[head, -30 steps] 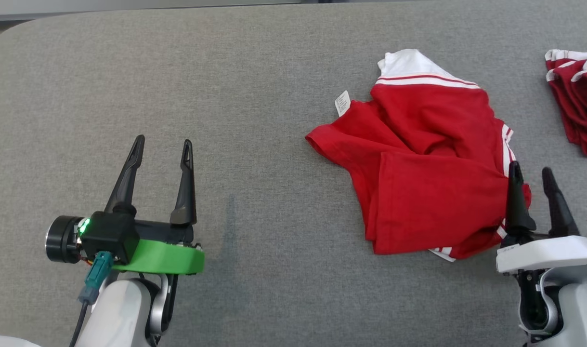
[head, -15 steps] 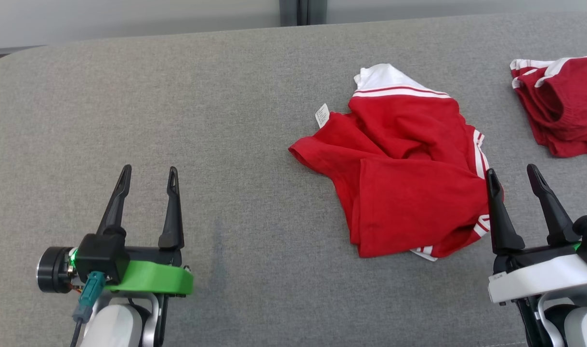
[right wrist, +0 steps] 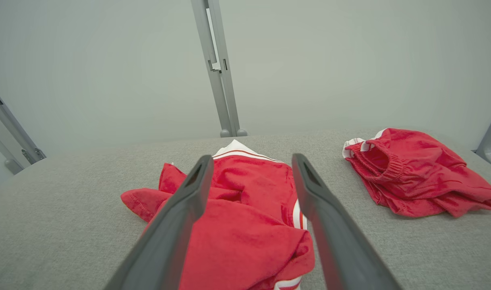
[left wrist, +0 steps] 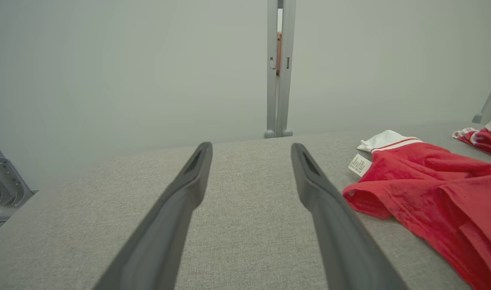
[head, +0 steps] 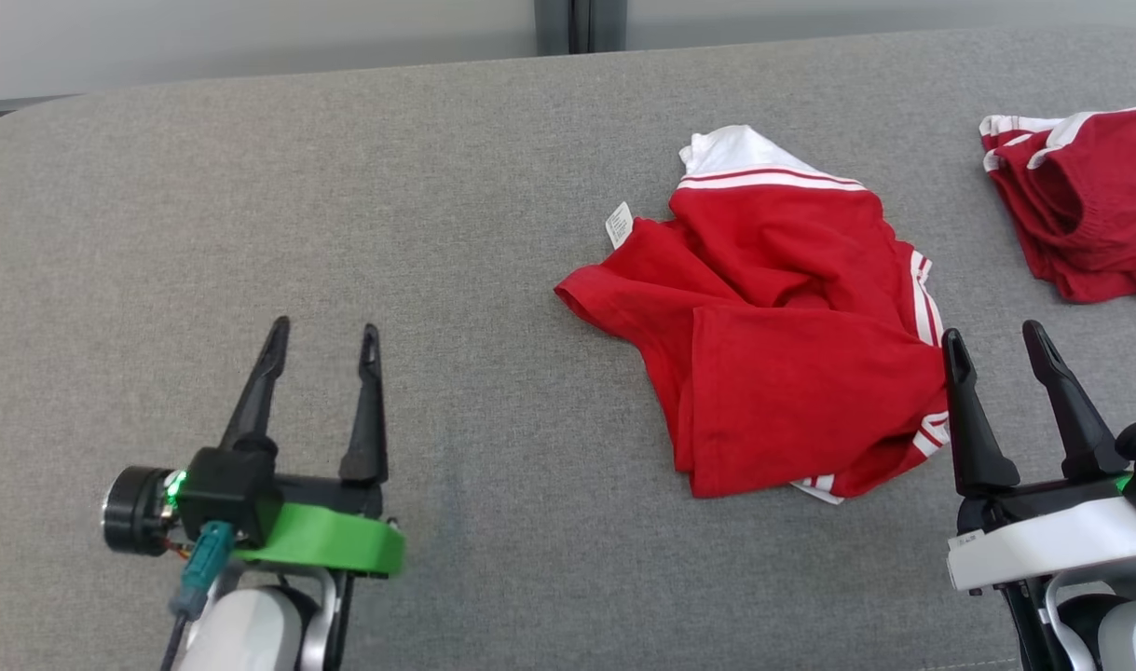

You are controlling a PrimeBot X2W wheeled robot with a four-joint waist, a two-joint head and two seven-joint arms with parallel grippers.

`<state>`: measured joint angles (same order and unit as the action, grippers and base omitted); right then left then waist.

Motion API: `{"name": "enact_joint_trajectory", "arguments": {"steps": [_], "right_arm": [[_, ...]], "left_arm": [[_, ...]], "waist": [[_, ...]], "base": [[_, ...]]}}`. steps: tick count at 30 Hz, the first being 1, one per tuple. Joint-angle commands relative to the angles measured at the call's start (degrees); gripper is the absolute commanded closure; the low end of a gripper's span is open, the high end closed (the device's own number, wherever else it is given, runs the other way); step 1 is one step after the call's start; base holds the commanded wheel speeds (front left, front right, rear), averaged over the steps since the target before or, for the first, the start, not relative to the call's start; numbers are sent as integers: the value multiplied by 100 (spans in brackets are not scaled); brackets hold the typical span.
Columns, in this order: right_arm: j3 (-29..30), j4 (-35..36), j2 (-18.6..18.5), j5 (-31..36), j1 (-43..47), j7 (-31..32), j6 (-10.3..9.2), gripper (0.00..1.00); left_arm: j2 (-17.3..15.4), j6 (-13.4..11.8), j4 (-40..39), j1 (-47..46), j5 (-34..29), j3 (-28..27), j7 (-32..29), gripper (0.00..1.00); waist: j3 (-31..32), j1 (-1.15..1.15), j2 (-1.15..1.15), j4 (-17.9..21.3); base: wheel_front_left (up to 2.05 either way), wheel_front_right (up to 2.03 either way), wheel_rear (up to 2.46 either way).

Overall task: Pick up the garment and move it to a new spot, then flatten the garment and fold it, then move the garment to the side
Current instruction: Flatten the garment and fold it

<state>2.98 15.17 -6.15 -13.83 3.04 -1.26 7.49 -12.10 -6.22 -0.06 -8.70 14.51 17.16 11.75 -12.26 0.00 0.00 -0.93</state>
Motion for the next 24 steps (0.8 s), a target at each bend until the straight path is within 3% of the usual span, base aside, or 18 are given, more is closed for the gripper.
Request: {"name": "enact_joint_trajectory", "arguments": {"steps": [1,5,11,21,22,23,24], "right_arm": [[18,37,-14,40,-22,17,0,0],[33,101,-36,66,-131,44,0,0],[-66,122,33,91,-324,50,0,0],[-168,-114,175,8,-468,-137,0,0],[-164,-133,185,9,-471,-152,0,0],[-153,-148,191,14,-470,-162,0,0],[-141,-163,200,22,-470,-170,0,0]], "left_arm": [[80,93,-71,-195,24,129,-93,0],[441,466,-109,-675,-15,818,-537,0],[821,963,490,-1444,163,1810,-1360,0],[907,1018,1938,-2058,810,2323,-1638,0],[910,1054,2019,-2094,917,2386,-1640,11],[912,1079,2045,-2145,965,2430,-1596,87],[911,1093,2058,-2208,1037,2464,-1528,100]], "waist": [[-59,0,0,-4],[-269,0,0,48],[-619,0,0,377],[-935,0,0,856],[-940,0,0,869],[-945,0,0,873],[-948,0,0,870]], "base": [[0,0,0],[0,0,0],[0,0,0],[0,0,0],[0,0,0],[0,0,0],[0,0,0]]}}
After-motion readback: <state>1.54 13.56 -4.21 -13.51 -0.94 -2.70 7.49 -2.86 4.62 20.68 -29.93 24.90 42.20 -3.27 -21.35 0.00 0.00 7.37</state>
